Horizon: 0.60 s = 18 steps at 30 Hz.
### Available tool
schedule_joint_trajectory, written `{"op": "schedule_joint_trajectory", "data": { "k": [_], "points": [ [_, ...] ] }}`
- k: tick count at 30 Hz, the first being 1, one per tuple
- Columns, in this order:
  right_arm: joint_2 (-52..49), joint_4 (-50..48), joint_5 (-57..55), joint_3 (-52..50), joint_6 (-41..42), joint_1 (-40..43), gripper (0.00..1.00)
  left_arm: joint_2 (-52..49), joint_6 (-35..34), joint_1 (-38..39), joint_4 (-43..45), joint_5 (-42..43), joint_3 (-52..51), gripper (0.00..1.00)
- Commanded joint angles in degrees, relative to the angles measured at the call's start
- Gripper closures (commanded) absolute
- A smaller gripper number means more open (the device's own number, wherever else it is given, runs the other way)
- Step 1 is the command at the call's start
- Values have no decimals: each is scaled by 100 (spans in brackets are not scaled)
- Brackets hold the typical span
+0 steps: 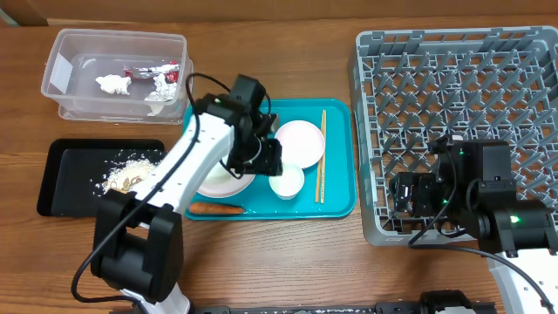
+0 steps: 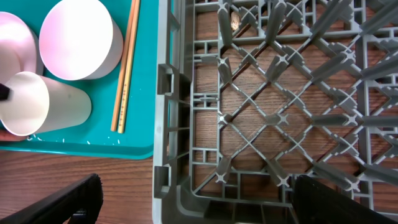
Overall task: Sort waste into correct bins and load items into the dishwasher
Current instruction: 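Grasp the white paper cup with the left gripper and lift it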
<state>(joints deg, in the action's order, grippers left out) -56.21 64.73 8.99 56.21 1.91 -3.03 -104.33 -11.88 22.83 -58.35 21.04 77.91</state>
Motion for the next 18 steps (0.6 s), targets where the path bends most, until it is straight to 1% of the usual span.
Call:
{"op": "schedule_joint_trajectory", "data": {
  "k": [1,2,3,4,5,9,12,14,15,17,18],
  "points": [
    [20,-11,7,162,31,-13,0,83,22,170,197,72,-317,52],
    [20,-11,7,162,31,-13,0,83,15,210,251,22,-391,55],
    [20,-11,9,162,31,-13,0,83,-22,240,278,-81,-446,69],
    [20,-11,9,162,31,-13,0,83,-24,249,273,-160,-461,91],
    [20,-11,9,162,31,-13,0,85,-52,249,273,-192,-461,96],
    [20,2,7,162,26,-13,0,96,-63,131,179,-190,-258,96],
    [20,103,-133,164,-295,-13,0,96,-46,-92,-146,216,162,96],
    [20,4,-575,168,-227,-11,0,96,105,-308,-417,791,511,96],
    [20,-114,-863,168,-63,-11,0,96,225,-435,-514,1163,671,96],
    [20,-466,-1394,168,297,-11,0,96,417,-695,-540,2065,907,96],
    [17,-754,-1545,168,439,-11,0,96,442,-839,-413,2618,973,96]
  ]
}}
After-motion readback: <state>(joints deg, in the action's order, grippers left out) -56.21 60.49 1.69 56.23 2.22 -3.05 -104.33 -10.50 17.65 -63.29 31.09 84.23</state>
